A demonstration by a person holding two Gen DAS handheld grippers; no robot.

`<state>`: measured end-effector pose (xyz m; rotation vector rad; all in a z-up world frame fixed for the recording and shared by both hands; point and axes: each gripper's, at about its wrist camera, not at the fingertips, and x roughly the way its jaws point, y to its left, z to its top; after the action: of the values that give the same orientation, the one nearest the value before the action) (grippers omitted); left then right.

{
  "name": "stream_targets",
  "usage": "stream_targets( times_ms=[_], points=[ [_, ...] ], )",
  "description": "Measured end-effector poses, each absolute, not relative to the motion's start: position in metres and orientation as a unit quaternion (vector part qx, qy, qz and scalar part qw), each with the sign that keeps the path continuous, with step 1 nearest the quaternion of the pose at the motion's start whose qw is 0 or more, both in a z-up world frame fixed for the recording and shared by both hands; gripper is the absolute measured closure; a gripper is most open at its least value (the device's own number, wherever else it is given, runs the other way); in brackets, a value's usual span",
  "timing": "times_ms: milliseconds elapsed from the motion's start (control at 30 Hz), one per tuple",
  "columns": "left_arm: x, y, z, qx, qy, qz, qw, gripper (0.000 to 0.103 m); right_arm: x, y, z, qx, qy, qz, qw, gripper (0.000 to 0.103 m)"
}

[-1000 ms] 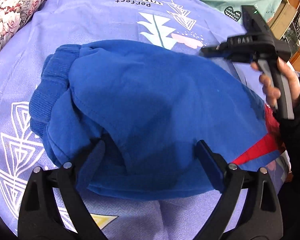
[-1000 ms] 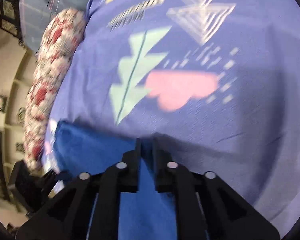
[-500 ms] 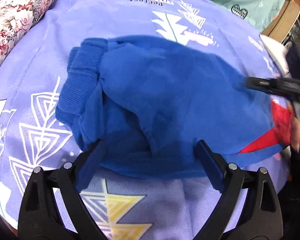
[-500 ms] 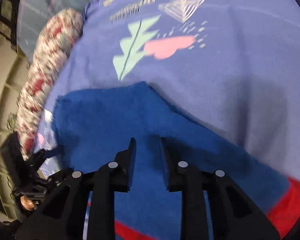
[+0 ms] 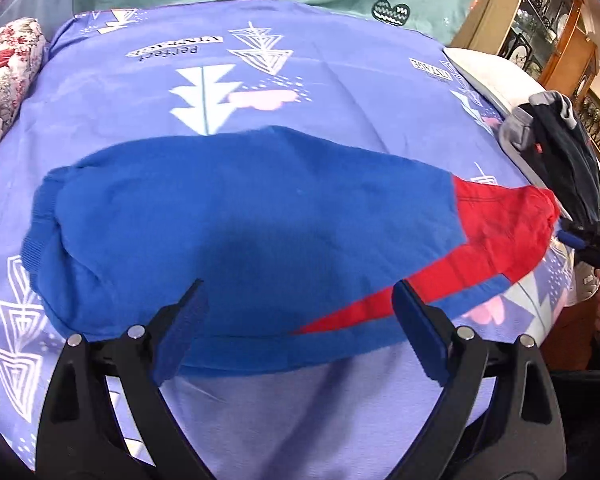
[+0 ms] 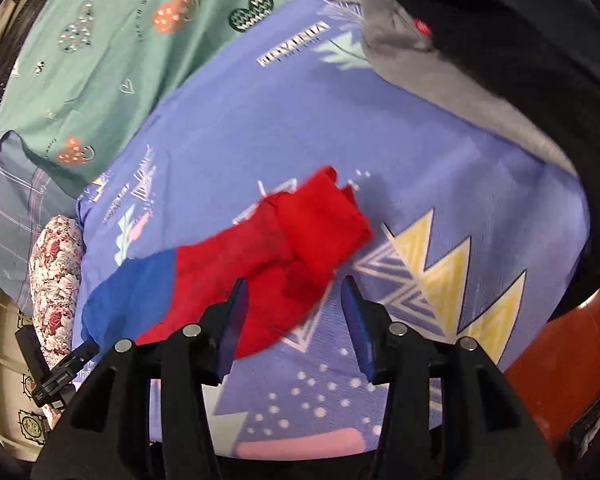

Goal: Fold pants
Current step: 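Release the folded pants with both tools and smooth the fold, then grasp the red cuffs with the right tool and lift them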

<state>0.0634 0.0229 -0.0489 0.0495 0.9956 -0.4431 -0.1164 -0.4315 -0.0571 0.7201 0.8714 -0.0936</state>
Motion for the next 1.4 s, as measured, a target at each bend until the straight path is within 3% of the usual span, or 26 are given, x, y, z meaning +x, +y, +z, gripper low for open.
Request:
stream_targets(
  times_ms=[67,100,133,200,300,367,433,600,700,767,833,967,1067,1133,1200,1400],
  points=[
    [0.057,0.023,-0.047,0.021,0.472,-0.205,0.857,0.01,-0.107,-0.433,-0.058,0.311,0.408,-0.054,0.857,0.058],
    [0.054,0.025,-0.046,0.02,0.471,-0.201,0.858,0.01,-0.104,-0.43,-0.056,0.294,0.403,-0.056,0.865,0.069],
    [0.053,0.028,-0.047,0.019,0.471,-0.198,0.86,0.01,-0.097,-0.43,-0.056,0.284,0.408,-0.059,0.866,0.072],
    [0.055,0.039,-0.048,0.011,0.473,-0.183,0.862,0.01,-0.089,-0.438,-0.068,0.31,0.431,-0.046,0.846,0.072],
    [0.057,0.054,-0.053,-0.003,0.479,-0.162,0.863,0.01,-0.091,-0.452,-0.074,0.34,0.435,-0.043,0.832,0.054],
    [0.062,0.059,-0.058,-0.01,0.485,-0.153,0.861,0.01,-0.096,-0.45,-0.066,0.322,0.409,-0.053,0.852,0.056],
    [0.068,0.061,-0.065,-0.015,0.493,-0.148,0.857,0.01,-0.099,-0.441,-0.057,0.295,0.397,-0.046,0.868,0.085],
    [0.077,0.063,-0.071,-0.01,0.489,-0.139,0.861,0.01,-0.099,-0.43,-0.035,0.273,0.367,-0.028,0.889,0.088],
    [0.084,0.073,-0.074,-0.026,0.49,-0.123,0.863,0.01,-0.105,-0.431,0.007,0.278,0.292,0.045,0.914,0.089],
    [0.087,0.081,-0.074,-0.046,0.491,-0.118,0.862,0.01,-0.112,-0.432,0.033,0.256,0.242,0.06,0.934,0.098],
    [0.086,0.083,-0.074,-0.044,0.488,-0.112,0.864,0.01,-0.102,-0.444,0.02,0.267,0.279,0.039,0.921,0.097],
    [0.084,0.085,-0.084,-0.033,0.493,-0.101,0.864,0.01,-0.092,-0.466,-0.067,0.31,0.411,-0.022,0.857,0.097],
    [0.084,0.086,-0.085,-0.027,0.494,-0.1,0.863,0.01,-0.113,-0.469,-0.073,0.327,0.396,-0.037,0.857,0.087],
    [0.085,0.086,-0.084,-0.026,0.496,-0.102,0.862,0.01,-0.121,-0.47,-0.07,0.347,0.394,-0.036,0.85,0.07],
    [0.087,0.088,-0.083,-0.033,0.503,-0.104,0.857,0.01,-0.124,-0.466,-0.071,0.36,0.401,-0.032,0.842,0.06],
    [0.086,0.088,-0.08,-0.031,0.504,-0.109,0.856,0.01,-0.104,-0.448,-0.08,0.375,0.414,-0.034,0.829,0.052]
  ],
)
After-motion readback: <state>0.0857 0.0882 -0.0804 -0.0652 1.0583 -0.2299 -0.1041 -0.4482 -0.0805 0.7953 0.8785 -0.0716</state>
